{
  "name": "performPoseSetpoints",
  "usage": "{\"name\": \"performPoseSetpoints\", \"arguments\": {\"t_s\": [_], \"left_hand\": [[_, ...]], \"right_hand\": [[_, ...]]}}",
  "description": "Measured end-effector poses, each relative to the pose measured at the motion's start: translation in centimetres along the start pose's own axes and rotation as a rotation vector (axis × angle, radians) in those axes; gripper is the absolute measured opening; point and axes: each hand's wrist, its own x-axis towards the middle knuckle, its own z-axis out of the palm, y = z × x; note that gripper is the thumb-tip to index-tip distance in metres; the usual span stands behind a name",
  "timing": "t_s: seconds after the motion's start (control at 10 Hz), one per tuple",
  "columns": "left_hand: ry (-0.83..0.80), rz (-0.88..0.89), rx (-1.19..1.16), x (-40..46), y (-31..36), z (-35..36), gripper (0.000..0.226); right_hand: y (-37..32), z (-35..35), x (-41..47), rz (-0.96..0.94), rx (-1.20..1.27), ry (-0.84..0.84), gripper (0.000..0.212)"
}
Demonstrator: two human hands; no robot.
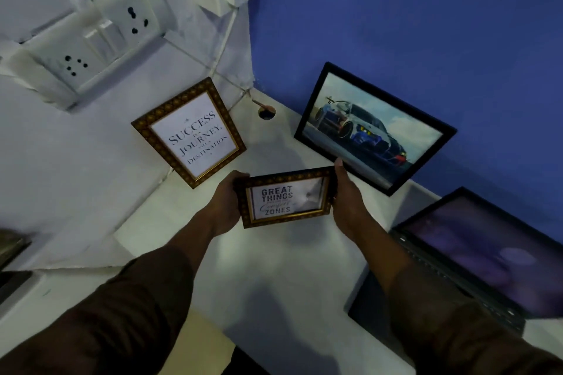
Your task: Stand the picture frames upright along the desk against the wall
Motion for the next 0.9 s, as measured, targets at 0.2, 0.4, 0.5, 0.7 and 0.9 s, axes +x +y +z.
{"name": "performPoseSetpoints", "arguments": {"t_s": [0.2, 0.4, 0.5, 0.7, 0.9], "left_hand": [[-0.004, -0.094, 0.029, 3.7, 0.2, -1.3, 0.050], [0.066, -0.081, -0.019, 4.5, -1.2, -1.6, 0.051], [0.085, -0.097, -0.021, 4.5, -1.9, -1.5, 0.056], [0.219, 0.017, 0.082, 2.9, -2.1, -0.7, 0.068], [0.288, 0.091, 0.138, -0.9, -3.2, -0.6, 0.068]], "right_hand": [[1.0, 0.4, 3.2, 0.024, -0.002, 0.015, 0.034], [2.8, 0.1, 3.9, 0.036, -0.086, -0.001, 0.039], [2.7, 0.0, 3.6, 0.049, -0.136, 0.005, 0.039], [1.9, -0.6, 2.0, -0.063, -0.164, -0.006, 0.038], [2.7, -2.0, -0.5, -0.110, -0.146, 0.025, 0.060]]}}
